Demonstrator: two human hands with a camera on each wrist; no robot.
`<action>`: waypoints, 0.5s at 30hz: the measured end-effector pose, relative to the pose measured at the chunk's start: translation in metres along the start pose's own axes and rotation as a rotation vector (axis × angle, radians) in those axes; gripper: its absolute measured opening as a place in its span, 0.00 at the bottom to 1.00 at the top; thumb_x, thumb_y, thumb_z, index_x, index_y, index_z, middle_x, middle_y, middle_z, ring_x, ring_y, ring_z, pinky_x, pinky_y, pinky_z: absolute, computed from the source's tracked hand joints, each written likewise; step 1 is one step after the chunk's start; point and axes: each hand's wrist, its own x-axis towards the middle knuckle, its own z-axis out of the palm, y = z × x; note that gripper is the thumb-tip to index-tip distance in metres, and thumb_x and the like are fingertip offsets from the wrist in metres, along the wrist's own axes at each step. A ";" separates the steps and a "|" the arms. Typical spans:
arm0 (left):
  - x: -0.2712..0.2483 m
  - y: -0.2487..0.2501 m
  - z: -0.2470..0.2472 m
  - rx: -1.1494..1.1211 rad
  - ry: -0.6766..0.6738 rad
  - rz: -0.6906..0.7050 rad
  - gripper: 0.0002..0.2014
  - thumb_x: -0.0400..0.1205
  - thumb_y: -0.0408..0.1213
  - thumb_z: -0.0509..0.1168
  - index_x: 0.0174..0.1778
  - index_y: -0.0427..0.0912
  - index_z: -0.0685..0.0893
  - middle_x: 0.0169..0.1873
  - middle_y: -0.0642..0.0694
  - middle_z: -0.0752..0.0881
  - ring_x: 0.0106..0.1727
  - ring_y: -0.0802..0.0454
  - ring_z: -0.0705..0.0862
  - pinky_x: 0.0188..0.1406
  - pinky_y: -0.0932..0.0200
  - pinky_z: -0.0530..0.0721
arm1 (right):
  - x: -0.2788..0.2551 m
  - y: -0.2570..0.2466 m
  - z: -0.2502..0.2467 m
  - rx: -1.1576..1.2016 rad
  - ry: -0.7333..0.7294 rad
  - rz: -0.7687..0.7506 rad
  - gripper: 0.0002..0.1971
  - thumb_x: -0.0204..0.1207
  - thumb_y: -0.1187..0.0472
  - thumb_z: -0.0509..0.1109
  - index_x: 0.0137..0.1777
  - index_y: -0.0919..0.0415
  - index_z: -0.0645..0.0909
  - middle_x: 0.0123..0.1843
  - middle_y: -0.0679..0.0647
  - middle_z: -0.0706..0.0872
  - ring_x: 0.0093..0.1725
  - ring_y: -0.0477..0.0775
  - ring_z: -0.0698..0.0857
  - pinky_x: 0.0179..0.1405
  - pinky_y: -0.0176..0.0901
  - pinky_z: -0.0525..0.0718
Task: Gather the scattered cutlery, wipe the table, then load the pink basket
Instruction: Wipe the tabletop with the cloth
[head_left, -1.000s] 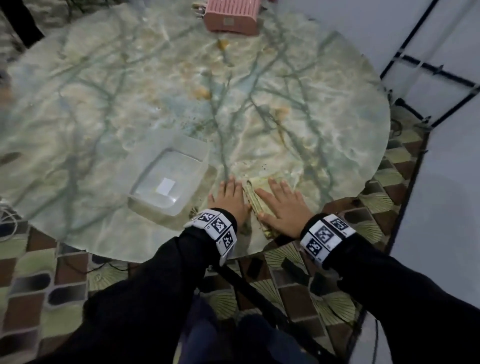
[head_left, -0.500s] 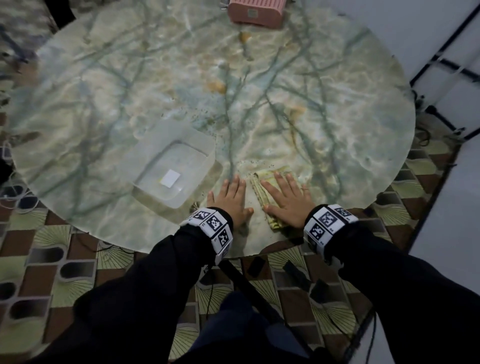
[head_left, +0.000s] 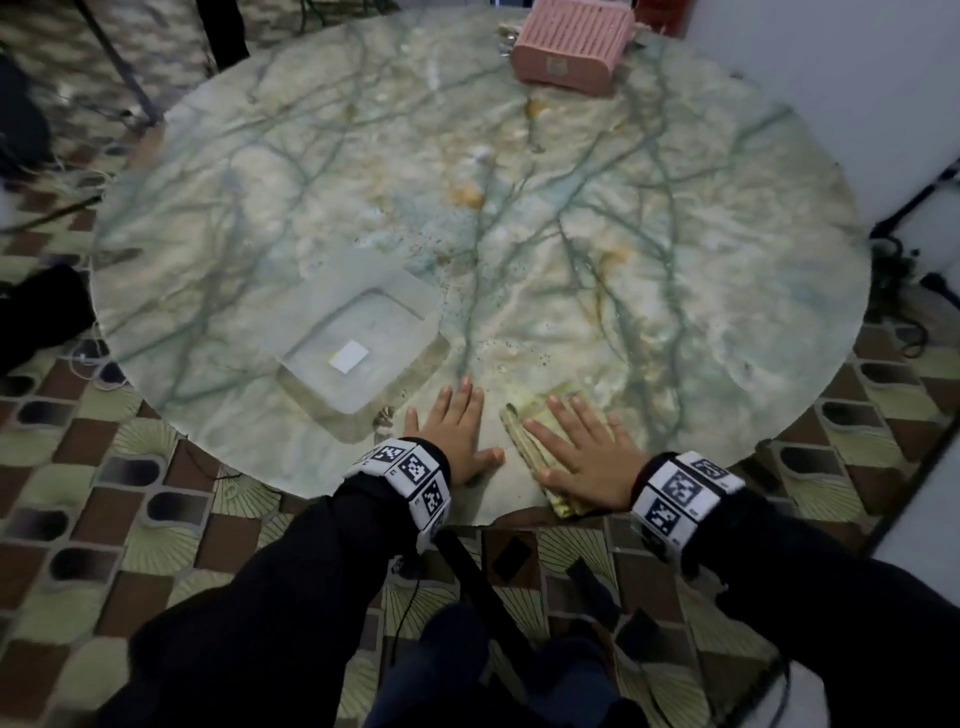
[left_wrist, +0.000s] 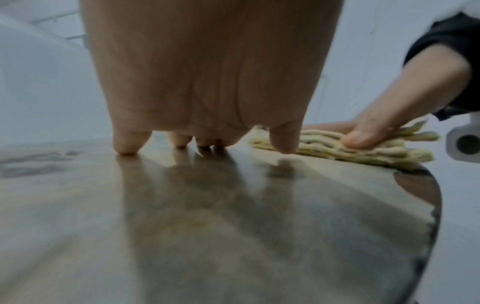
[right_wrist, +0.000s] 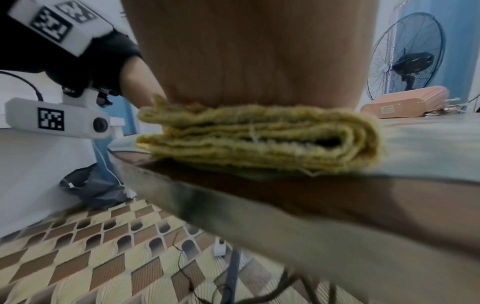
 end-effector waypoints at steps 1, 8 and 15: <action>-0.001 0.004 0.002 -0.024 -0.003 -0.022 0.40 0.83 0.59 0.50 0.81 0.46 0.34 0.80 0.50 0.31 0.82 0.49 0.34 0.78 0.35 0.41 | -0.006 0.020 0.000 -0.009 -0.014 0.005 0.32 0.84 0.40 0.44 0.79 0.40 0.29 0.77 0.47 0.20 0.80 0.55 0.26 0.77 0.62 0.32; -0.008 0.035 0.032 -0.108 0.100 -0.168 0.38 0.84 0.59 0.45 0.80 0.46 0.32 0.79 0.49 0.29 0.81 0.49 0.31 0.77 0.38 0.35 | 0.028 0.117 -0.054 0.064 0.176 0.254 0.33 0.83 0.42 0.51 0.82 0.42 0.38 0.84 0.51 0.33 0.83 0.58 0.37 0.79 0.61 0.45; -0.004 0.039 0.043 -0.152 0.205 -0.224 0.39 0.83 0.61 0.47 0.80 0.48 0.33 0.80 0.52 0.30 0.81 0.52 0.32 0.77 0.40 0.33 | 0.018 0.022 -0.017 -0.237 0.015 -0.238 0.32 0.83 0.40 0.45 0.80 0.40 0.30 0.80 0.51 0.23 0.80 0.57 0.28 0.77 0.64 0.33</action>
